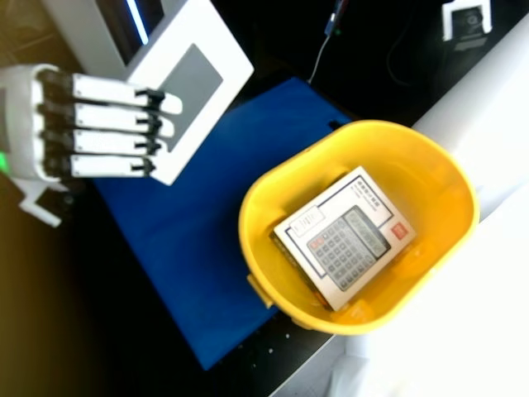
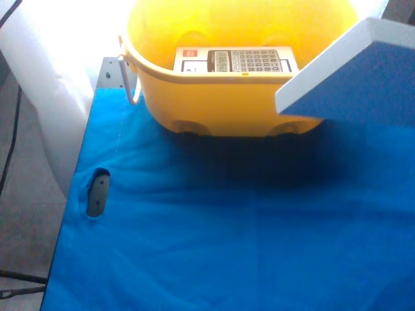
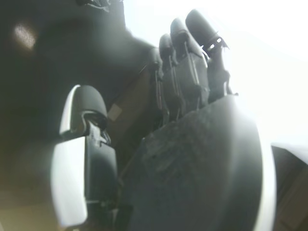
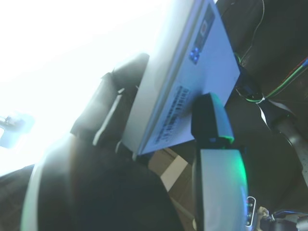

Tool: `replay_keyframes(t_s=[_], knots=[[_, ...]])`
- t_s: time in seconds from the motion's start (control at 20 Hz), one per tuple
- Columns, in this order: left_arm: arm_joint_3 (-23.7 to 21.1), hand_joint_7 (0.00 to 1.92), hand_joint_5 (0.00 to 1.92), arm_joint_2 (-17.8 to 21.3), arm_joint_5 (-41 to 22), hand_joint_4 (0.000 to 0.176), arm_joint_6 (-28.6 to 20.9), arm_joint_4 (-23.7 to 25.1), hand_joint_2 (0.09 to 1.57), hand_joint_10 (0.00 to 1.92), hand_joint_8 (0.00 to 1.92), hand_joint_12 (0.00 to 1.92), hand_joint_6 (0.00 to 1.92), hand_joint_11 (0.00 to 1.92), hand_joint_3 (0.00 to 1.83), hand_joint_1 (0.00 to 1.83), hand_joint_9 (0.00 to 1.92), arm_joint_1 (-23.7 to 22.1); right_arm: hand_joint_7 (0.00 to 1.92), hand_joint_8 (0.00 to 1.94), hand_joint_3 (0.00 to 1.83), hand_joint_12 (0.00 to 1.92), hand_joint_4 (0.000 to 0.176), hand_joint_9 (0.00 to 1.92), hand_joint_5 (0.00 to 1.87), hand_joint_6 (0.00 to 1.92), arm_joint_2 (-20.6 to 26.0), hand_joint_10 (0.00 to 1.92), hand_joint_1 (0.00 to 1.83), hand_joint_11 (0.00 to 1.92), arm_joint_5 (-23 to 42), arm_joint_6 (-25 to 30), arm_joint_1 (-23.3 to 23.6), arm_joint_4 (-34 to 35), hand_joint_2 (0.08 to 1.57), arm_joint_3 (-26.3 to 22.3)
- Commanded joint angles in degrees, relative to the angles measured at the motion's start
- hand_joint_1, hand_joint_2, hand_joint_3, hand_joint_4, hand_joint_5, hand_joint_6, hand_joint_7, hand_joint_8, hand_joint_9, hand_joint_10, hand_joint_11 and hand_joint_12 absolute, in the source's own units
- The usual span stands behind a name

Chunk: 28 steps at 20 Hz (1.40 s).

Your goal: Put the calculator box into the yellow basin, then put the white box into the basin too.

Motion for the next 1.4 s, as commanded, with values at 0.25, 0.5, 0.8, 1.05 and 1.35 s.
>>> replay_keyframes(t_s=[0.25,0.5,0.8,1.05,1.35], knots=[[-1.68,0.53,0.5,1.72,-8.04,0.0,5.01,-3.97,1.18,0.8,0.03,1.54,0.02,0.0,0.0,0.72,0.22,0.37,0.95,1.11,0.0,1.55,0.013,0.91,0.96,0.98,2.53,1.11,1.21,0.77,-7.38,0.59,2.03,0.42,1.13,1.69],[-0.48,0.53,0.55,0.1,-5.57,0.0,7.24,-5.76,1.19,0.63,0.01,1.4,0.03,0.03,0.0,0.7,0.3,0.41,0.96,1.09,0.0,1.55,0.018,0.91,0.94,1.03,2.53,1.11,1.21,0.77,-7.34,0.59,4.42,1.98,1.14,4.29],[1.2,0.56,0.6,-1.87,-4.51,0.0,7.24,-6.71,1.24,0.45,0.01,1.36,0.04,0.0,0.0,0.7,0.37,1.27,0.96,1.09,0.0,1.55,0.018,0.91,0.94,1.03,2.76,1.11,1.21,0.77,-6.58,0.59,5.98,5.03,1.14,7.14],[2.29,0.59,0.63,-3.37,-4.25,0.0,7.24,-6.9,1.22,0.57,0.01,1.38,0.32,0.0,0.0,0.76,0.33,1.29,0.95,1.11,0.0,1.56,0.012,0.91,0.97,0.96,2.45,1.11,1.21,0.77,-3.45,0.33,9.2,7.23,1.13,9.48],[2.68,0.57,0.4,-3.43,-4.31,0.0,7.23,-7.84,1.2,0.65,0.0,1.37,0.61,0.02,0.0,0.74,0.29,2.3,0.95,1.12,0.0,1.55,0.012,0.91,0.96,0.97,-0.67,1.11,1.21,0.77,4.27,-0.92,18.34,6.58,1.13,14.47]])
